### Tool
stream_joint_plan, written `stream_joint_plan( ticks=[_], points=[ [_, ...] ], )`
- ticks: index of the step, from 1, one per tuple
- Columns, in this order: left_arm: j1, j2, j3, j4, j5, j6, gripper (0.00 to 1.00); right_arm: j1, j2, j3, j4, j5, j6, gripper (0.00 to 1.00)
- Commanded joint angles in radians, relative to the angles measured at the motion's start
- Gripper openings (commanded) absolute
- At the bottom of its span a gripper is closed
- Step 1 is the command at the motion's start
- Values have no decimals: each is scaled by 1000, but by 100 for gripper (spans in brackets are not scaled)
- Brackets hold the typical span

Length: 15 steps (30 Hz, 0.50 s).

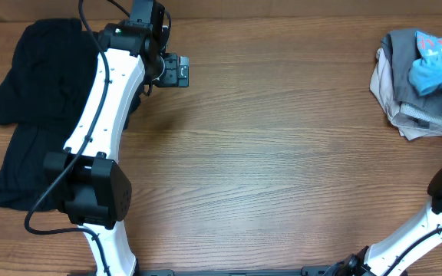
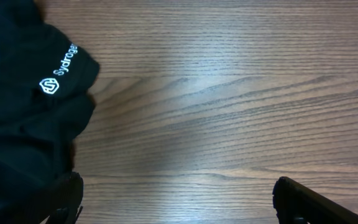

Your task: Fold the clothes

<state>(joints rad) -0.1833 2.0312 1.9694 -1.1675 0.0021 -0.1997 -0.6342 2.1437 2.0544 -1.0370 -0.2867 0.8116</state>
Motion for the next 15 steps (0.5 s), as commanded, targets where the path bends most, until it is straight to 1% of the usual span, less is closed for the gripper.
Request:
stream_joint_plan(
  ticks=[1,2,3,4,5,6,7,9,15],
  points=[
    [0,4,-4,6,-12,16,100,3,-39,-1,-68,105,0,4],
    [0,4,-4,6,-12,16,100,3,-39,-1,-100,121,-4,8],
    [0,3,-4,6,-12,16,100,3,-39,-1,-131,136,-19,15],
    [0,3,-4,8,-12,16,100,3,-39,-1,-158,153,-37,47],
    [0,4,-4,10,-12,16,100,3,-39,-1,-189,172,-50,69],
    [0,3,-4,12,-12,16,100,3,-39,-1,-218,187,-65,77],
    [0,3,-4,14,-12,16,100,3,-39,-1,-248,200,-95,92],
    [0,3,-4,17,-11,16,100,3,-40,-1,-293,200,-175,99],
    [0,4,-4,28,-10,16,100,3,-52,3,-402,191,-361,100]
  ],
)
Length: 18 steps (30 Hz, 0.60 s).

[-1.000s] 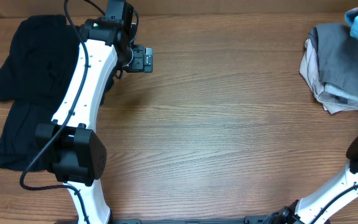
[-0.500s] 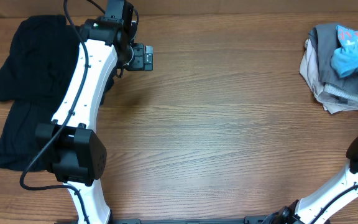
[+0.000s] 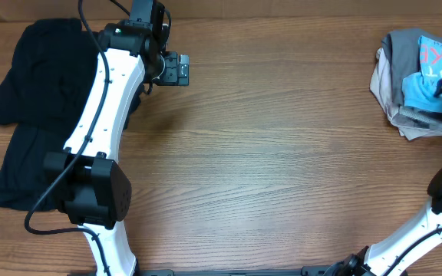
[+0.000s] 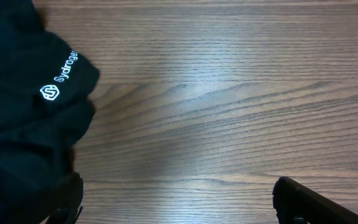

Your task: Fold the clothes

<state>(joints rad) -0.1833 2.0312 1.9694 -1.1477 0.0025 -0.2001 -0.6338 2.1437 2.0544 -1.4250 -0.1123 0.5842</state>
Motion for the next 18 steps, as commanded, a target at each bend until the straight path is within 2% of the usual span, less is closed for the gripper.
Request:
stream_joint_plan(
  ticks=[1,7,11,15,17,18],
  points=[
    [0,4,-4,9,-10,16,100,2,-58,3,-21,7,-170,100],
    [0,4,-4,10,-10,17,100,3,-132,6,4,-96,-378,95],
    [0,4,-4,10,-11,17,100,3,-193,36,51,-136,-436,88],
    [0,4,-4,11,-11,17,100,5,-237,38,203,-137,-456,82],
    [0,4,-4,12,-11,17,100,6,-232,37,293,-133,-481,81],
    [0,4,-4,13,-11,16,100,6,-224,37,325,-132,-492,84]
  ],
)
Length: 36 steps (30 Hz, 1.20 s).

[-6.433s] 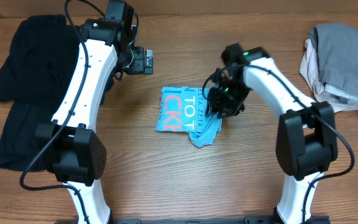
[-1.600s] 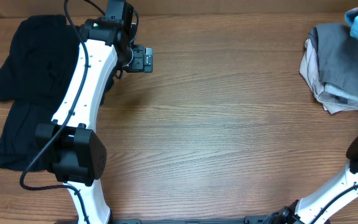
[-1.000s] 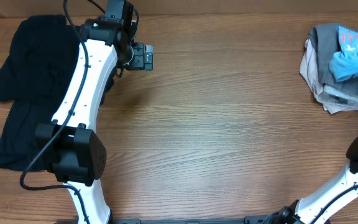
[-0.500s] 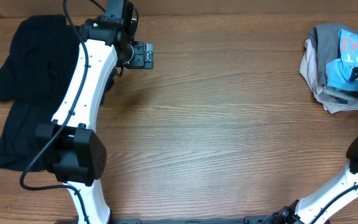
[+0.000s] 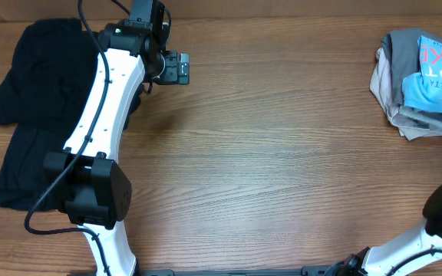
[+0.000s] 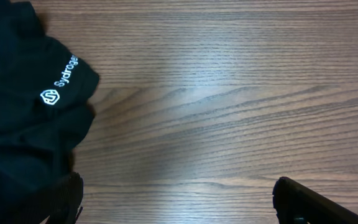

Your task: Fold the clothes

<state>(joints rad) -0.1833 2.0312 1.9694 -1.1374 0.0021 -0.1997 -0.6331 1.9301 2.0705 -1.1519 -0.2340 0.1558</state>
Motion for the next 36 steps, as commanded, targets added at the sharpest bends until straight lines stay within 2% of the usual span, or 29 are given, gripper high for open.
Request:
stream_joint_plan(
  ticks=[1,2,8,18,25,30,36],
  points=[
    [0,4,-4,4,-10,16,100,5,0,21,91,-11,-86,93],
    [0,4,-4,6,-10,16,100,5,12,21,121,-11,-109,100],
    [0,4,-4,23,-10,16,100,5,113,21,231,-12,-213,100],
    [0,4,-4,54,-10,16,100,5,388,18,340,-14,-216,100],
    [0,5,-4,69,-10,16,100,5,570,18,348,-15,-207,100],
    [0,5,-4,69,-10,16,100,5,570,19,335,-34,-204,100],
    [0,5,-4,69,-10,16,100,5,441,20,336,-92,-205,100]
  ],
)
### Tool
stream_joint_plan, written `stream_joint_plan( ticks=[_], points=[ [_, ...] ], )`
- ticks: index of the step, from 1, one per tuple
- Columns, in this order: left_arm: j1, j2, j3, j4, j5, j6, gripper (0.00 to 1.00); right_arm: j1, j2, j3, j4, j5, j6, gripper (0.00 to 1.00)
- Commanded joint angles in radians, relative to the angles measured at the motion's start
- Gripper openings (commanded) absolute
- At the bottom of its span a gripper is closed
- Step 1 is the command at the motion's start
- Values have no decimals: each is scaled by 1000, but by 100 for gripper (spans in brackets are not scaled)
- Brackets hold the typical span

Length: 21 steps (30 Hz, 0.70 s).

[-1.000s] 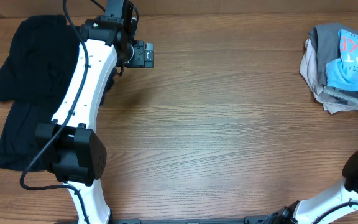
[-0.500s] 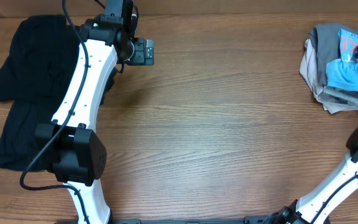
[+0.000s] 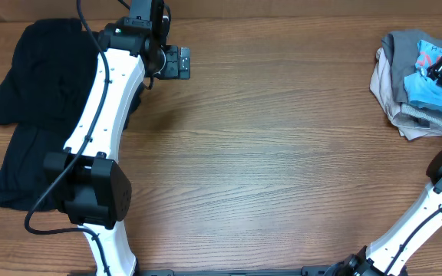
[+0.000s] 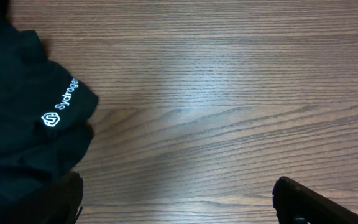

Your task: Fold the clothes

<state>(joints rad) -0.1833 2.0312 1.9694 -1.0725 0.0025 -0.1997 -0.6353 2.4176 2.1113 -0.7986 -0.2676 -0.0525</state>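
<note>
A black garment (image 3: pixel 37 100) lies crumpled at the table's left side. Its white printed logo (image 4: pixel 59 104) shows in the left wrist view. My left gripper (image 3: pixel 176 63) hangs open just right of that garment, over bare wood, with nothing between its fingers (image 4: pixel 179 202). At the far right sits a pile of clothes (image 3: pixel 405 92): grey and beige pieces with a light blue shirt (image 3: pixel 424 80) on top. My right gripper is down on the blue shirt. Its fingers are too small and dark to read.
The wooden table (image 3: pixel 282 169) stretches between the two heaps. My left arm (image 3: pixel 98 115) runs from the near left edge up across the black garment. The right arm's base (image 3: pixel 436 215) stands at the near right corner.
My right gripper, then out of the overhead view, now sits on the blue shirt, which looks more bunched with less lettering showing. The left gripper has shifted slightly toward the table's far edge.
The blue shirt was first bunched on the pile with my right gripper at the frame's edge. Then its lettering showed more and it lay flatter. Now the gripper is on it again. My left gripper stayed open beside the black garment, drifting slightly away.
</note>
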Motion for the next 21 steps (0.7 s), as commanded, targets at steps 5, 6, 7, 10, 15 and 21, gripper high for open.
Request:
stream_joint_plan(
  ticks=[5,6,7,10,15,21],
  points=[
    [0,5,-4,4,-10,16,100,8,-225,-21,-26,-71,3,100],
    [0,5,-4,4,-11,16,100,8,-272,-21,-34,-71,4,100],
    [0,5,-4,4,-10,16,100,8,-311,-21,-43,-71,4,100],
    [0,5,-4,7,-10,16,100,8,-424,-21,-71,-70,20,100],
    [0,5,-4,7,-10,16,100,14,-591,-21,-149,-91,34,100],
    [0,5,-4,7,-10,16,100,63,-738,-21,-271,-222,67,100]
  ],
)
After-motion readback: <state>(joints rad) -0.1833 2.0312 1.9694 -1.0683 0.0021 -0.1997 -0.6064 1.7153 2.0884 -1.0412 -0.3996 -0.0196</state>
